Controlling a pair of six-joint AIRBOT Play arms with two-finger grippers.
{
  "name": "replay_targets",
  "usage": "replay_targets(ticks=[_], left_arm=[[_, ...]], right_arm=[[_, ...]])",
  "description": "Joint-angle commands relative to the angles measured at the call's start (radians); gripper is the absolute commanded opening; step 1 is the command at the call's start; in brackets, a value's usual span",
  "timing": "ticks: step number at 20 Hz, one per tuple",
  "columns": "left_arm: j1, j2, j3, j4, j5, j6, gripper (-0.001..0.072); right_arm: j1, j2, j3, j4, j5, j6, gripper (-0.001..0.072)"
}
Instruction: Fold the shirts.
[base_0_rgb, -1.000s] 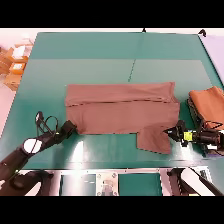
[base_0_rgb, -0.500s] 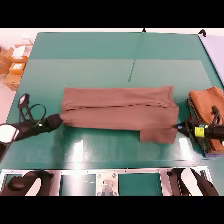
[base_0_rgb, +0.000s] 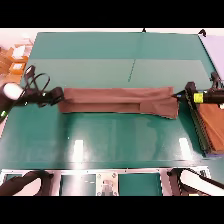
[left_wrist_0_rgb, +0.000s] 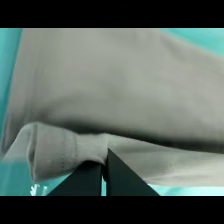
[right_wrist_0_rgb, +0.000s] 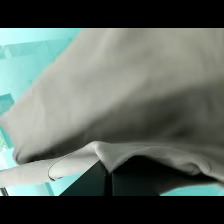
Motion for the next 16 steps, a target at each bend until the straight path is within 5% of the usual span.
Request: replay_targets(ticks=[1,2,3,4,5,6,9,10,13,15,16], left_arm=[[-0.001,-0.293,0.205,-0.117,0.015,0.092,0.0023],[-0.001,-0.366,0.25,-0.169,0.027,0.121,0.0024],[-0.001,-0.424,0.29,-0.202,0.047,0.137,0.0176],[-0.001,-0.462,0.321,-0.215,0.062,0.138,0.0426],[0.005,-0.482,0.347,-0.214,0.069,0.136,0.0528],[0.017,-0.484,0.365,-0.212,0.061,0.139,0.0535],[0.105,-0.465,0.448,-0.209,-0.098,0.14,0.0535],[0.138,-0.457,0.477,-0.21,-0.164,0.139,0.0535],[0.213,-0.428,0.518,-0.209,-0.321,0.14,0.0516],[0.225,-0.417,0.52,-0.209,-0.363,0.191,0.0072],[0.224,-0.412,0.52,-0.211,-0.375,0.206,0.0022]], right_arm=[[0.066,-0.24,0.167,0.01,-0.079,-0.005,0.0027],[0.08,-0.307,0.207,0.01,-0.104,-0.006,0.0028],[0.089,-0.365,0.244,0.011,-0.12,-0.006,0.0033],[0.093,-0.42,0.285,0.018,-0.124,-0.006,0.014],[0.09,-0.463,0.328,0.025,-0.108,-0.006,0.0325],[0.08,-0.488,0.371,0.024,-0.074,-0.008,0.0437],[0.001,-0.499,0.495,0.024,0.09,-0.126,0.0485],[-0.03,-0.499,0.52,0.002,0.157,-0.175,0.0598],[-0.101,-0.504,0.503,-0.135,0.251,-0.238,0.0607],[-0.12,-0.516,0.445,-0.148,0.251,-0.304,0.0611],[-0.121,-0.531,0.426,-0.149,0.251,-0.34,0.0675]])
